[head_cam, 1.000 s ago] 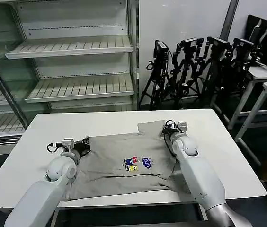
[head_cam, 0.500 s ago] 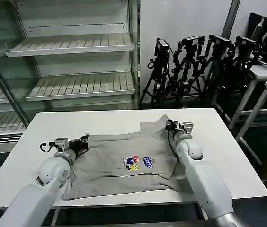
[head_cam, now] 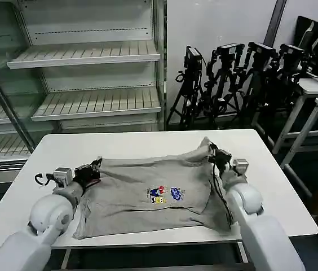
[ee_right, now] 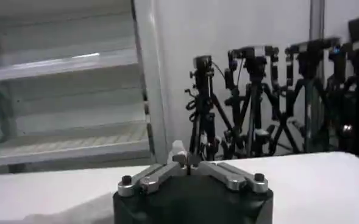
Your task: Fold and organize the clothes.
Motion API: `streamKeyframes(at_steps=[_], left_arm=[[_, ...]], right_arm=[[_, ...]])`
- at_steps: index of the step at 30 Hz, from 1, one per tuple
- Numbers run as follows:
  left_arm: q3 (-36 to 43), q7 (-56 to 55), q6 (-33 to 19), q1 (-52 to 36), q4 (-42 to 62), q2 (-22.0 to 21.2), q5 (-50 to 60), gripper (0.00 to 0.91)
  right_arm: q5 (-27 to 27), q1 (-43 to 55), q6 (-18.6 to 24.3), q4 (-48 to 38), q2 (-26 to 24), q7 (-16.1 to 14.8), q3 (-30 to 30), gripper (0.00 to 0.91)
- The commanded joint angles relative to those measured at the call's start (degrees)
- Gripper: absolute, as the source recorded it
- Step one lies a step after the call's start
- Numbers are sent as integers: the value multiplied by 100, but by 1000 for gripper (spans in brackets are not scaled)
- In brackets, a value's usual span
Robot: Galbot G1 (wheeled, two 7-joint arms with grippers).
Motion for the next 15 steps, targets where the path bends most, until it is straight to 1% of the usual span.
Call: streamKeyframes(at_steps=[1, 3, 8, 13, 14, 15], left_arm=[[-250, -2, -1, 1236, -743, 191, 471, 20], [-277, -1, -1, 1342, -729, 201, 556, 20], [-387, 32, 17, 1786, -687, 194, 775, 20], [-372, 87, 26, 1981, -572, 96, 1020, 30], [-359, 100, 37, 1969, -535, 77, 1049, 111], [-342, 100, 46, 1942, -501, 41, 1053, 413]], right_arm=[[-423, -1860, 119, 1741, -289, -48, 646, 0], [-463, -2175, 118, 1890, -245, -79, 783, 0], [-871, -2906, 149, 2062, -82, -158, 978, 0], [-1031, -3249, 88, 2031, 81, -151, 1017, 0], [-1076, -3236, 43, 1961, 109, -138, 1006, 0], [-1124, -3211, 12, 1894, 128, -105, 990, 0]])
